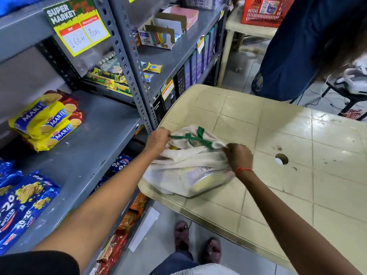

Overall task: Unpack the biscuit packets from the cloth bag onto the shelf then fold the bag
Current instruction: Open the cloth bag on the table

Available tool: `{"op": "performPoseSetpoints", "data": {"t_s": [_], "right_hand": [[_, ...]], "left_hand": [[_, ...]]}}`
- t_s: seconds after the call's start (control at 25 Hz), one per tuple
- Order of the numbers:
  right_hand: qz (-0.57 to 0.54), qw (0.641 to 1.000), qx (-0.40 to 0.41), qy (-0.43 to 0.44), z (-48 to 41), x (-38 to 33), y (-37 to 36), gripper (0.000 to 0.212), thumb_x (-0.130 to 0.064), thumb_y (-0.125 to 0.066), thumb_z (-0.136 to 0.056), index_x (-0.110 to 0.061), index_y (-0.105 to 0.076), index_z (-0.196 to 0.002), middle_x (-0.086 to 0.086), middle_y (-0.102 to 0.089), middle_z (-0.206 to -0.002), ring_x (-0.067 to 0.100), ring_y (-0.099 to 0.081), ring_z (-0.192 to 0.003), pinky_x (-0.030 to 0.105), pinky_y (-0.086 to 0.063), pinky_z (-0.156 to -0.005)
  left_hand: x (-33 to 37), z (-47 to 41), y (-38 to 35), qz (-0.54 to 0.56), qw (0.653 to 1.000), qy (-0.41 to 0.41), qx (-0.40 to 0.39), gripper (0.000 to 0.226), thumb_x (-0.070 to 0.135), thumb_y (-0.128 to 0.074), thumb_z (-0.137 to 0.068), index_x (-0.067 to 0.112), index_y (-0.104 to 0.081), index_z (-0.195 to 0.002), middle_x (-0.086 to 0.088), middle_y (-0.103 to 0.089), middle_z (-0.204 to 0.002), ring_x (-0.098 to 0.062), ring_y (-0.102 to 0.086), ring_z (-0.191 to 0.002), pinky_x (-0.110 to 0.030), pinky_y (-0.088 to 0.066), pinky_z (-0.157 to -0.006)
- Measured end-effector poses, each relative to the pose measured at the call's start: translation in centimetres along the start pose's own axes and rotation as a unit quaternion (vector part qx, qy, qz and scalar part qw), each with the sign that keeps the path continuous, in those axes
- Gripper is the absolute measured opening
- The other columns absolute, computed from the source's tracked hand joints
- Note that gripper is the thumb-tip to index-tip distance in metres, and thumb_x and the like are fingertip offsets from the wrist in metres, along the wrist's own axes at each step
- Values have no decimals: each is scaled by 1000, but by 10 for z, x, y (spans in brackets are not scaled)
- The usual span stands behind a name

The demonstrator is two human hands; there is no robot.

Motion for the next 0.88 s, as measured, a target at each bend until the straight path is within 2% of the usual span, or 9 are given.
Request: {"op": "performPoseSetpoints", "data": {"t_s": [0.12, 0.28, 0.36, 0.44, 0.52, 0.64, 0.72, 0.76, 0.88], "right_hand": [[-42, 995, 10, -88, 8, 33, 7, 28, -27, -52, -89, -7, -68, -101, 24, -69, -103, 41, -61, -97, 37, -47, -75], [-52, 986, 62, 149, 3, -43, -8, 42, -24, -42, -85, 1, -60, -114, 22, -64, -116, 38, -57, -108, 38, -44, -94], [25, 969, -60, 239, 2, -78, -29, 45, -29, -41, -86, -1, -57, -118, 21, -61, -121, 36, -54, -116, 41, -37, -104], [148, 940, -159, 264, 4, -81, -47, 43, -31, -44, -85, -4, -60, -114, 21, -62, -118, 33, -51, -120, 43, -22, -113], [184, 921, -142, 312, 11, -73, -43, 42, -34, -40, -77, -4, -68, -87, 20, -69, -93, 33, -60, -103, 43, -21, -111], [116, 909, -68, 396, 34, -62, -26, 30, -32, -40, -73, -10, -57, -63, 14, -64, -56, 32, -62, -59, 36, -43, -77], [85, 913, -91, 389, 49, -67, -20, 34, -34, -35, -79, -9, -57, -75, 16, -64, -57, 34, -61, -54, 30, -41, -54], [73, 925, -104, 357, 52, -71, -18, 40, -37, -31, -83, -8, -58, -84, 19, -67, -63, 35, -63, -58, 30, -38, -52], [155, 954, -157, 205, 50, -55, -20, 36, -38, -43, -89, -9, -60, -101, 20, -69, -96, 35, -66, -88, 33, -46, -67]], "left_hand": [[-48, 4, 16, -7, 995, 95, 20, 27, 24, -58, -88, 13, -66, -112, -17, -65, -114, -34, -60, -105, -41, -51, -84], [17, 21, 1, -51, 990, -120, 45, 51, 43, -52, -89, 19, -48, -134, -6, -56, -130, -25, -47, -121, -40, -40, -101], [52, 37, -16, -57, 973, -218, -47, 48, 51, -52, -87, 21, -55, -124, -3, -63, -122, -23, -52, -116, -38, -37, -99], [59, 51, -19, -57, 967, -233, -89, 32, 45, -60, -84, 20, -65, -102, -3, -71, -101, -24, -60, -99, -34, -39, -87], [45, 64, -25, 7, 967, -215, -135, 19, 34, -65, -83, 16, -67, -88, -3, -70, -88, -22, -61, -82, -31, -42, -72], [38, 92, -27, 100, 952, -254, -138, 25, 31, -66, -83, 15, -61, -101, 0, -56, -98, -13, -52, -81, -32, -47, -73], [46, 96, -23, 107, 947, -267, -143, 52, 44, -65, -81, 18, -52, -123, -1, -47, -116, -12, -49, -95, -29, -43, -82], [50, 96, -24, 59, 945, -280, -160, 55, 50, -64, -79, 18, -54, -122, -2, -48, -117, -15, -48, -101, -28, -41, -83], [47, 103, -26, -35, 947, -273, -166, 61, 65, -42, -77, 7, -60, -72, -10, -57, -76, -23, -52, -79, -32, -39, -69]]}}
Point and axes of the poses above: each hand's wrist, its own z-axis away from the middle knuckle, its own y-axis out of the back of the hand, x = y × z, the point moved 5 cm from there along -z, towards the middle knuckle
